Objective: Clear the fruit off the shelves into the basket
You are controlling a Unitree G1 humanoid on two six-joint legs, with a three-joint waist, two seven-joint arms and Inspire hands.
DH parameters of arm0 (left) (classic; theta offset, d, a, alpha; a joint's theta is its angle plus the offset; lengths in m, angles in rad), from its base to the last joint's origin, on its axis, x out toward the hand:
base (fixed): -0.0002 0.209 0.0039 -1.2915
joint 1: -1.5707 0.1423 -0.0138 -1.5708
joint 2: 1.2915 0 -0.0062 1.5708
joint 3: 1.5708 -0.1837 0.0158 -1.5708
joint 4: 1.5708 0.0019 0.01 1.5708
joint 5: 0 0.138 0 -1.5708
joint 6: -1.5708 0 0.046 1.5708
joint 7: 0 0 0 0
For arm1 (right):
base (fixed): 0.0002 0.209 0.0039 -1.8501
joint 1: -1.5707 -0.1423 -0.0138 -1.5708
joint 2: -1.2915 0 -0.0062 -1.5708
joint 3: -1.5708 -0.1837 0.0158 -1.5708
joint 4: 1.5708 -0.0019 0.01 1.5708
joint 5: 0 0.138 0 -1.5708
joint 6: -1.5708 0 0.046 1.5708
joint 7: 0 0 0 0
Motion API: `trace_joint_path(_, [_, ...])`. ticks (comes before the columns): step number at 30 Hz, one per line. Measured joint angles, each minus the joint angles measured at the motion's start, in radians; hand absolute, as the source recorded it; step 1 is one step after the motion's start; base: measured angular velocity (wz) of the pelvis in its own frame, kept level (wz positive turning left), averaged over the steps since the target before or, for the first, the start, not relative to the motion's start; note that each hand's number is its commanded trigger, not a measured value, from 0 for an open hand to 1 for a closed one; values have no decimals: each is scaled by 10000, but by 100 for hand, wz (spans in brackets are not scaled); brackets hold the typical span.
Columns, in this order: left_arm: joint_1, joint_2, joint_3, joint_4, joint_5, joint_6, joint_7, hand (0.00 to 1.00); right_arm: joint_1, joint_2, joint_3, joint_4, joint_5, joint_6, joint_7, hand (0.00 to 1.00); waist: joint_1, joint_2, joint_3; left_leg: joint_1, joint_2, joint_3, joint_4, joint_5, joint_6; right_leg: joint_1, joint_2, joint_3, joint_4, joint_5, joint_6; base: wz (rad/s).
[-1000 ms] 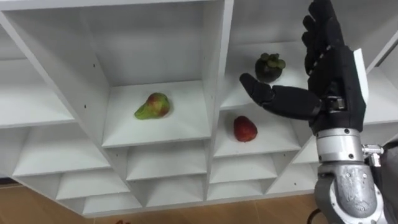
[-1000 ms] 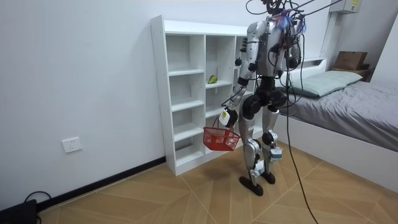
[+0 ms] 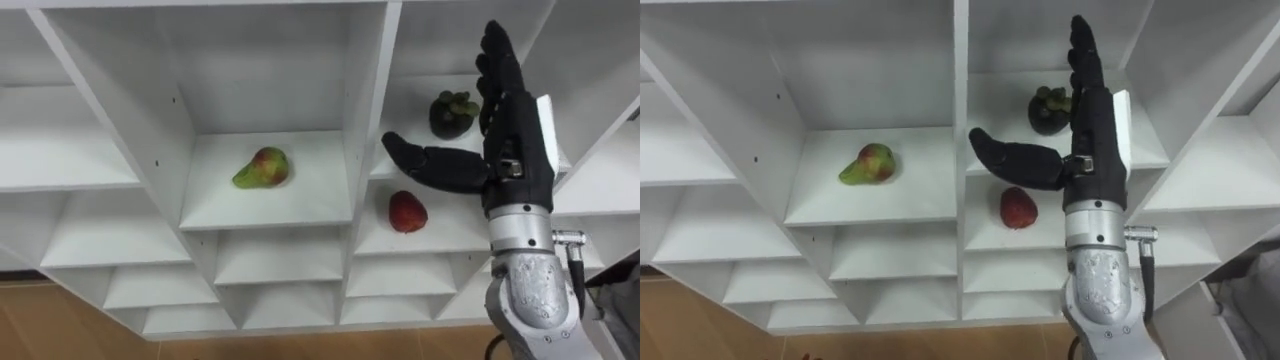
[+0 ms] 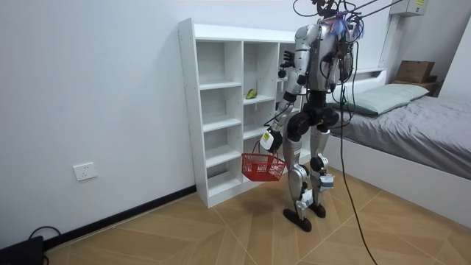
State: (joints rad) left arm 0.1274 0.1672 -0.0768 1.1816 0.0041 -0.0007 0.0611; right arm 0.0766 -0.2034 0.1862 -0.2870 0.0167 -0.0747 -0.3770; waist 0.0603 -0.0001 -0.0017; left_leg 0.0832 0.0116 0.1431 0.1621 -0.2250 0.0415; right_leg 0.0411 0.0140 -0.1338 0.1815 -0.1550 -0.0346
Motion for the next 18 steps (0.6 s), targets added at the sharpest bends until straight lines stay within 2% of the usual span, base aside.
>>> trace_joint_path(7, [290,11,61,-1,127,21,-10,100,-138,-87,-248,0,-6,-28,-540,0,9,-112,36,5,-25,-84,8,0,-3,120,-16,-52,-110,1,-1,3])
trace_joint_path(13, [375,10,61,-4,454,25,-17,100,-152,-86,-248,38,18,-52,-603,0,25,-152,54,13,-31,-93,41,1,-2,128,-16,-54,-116,1,-1,0])
trace_joint_path(18, [408,9,57,-12,837,111,23,100,-415,-78,-251,655,130,-165,-597,0,25,-232,112,13,-33,-93,41,1,-2,132,-16,-54,-124,0,0,0])
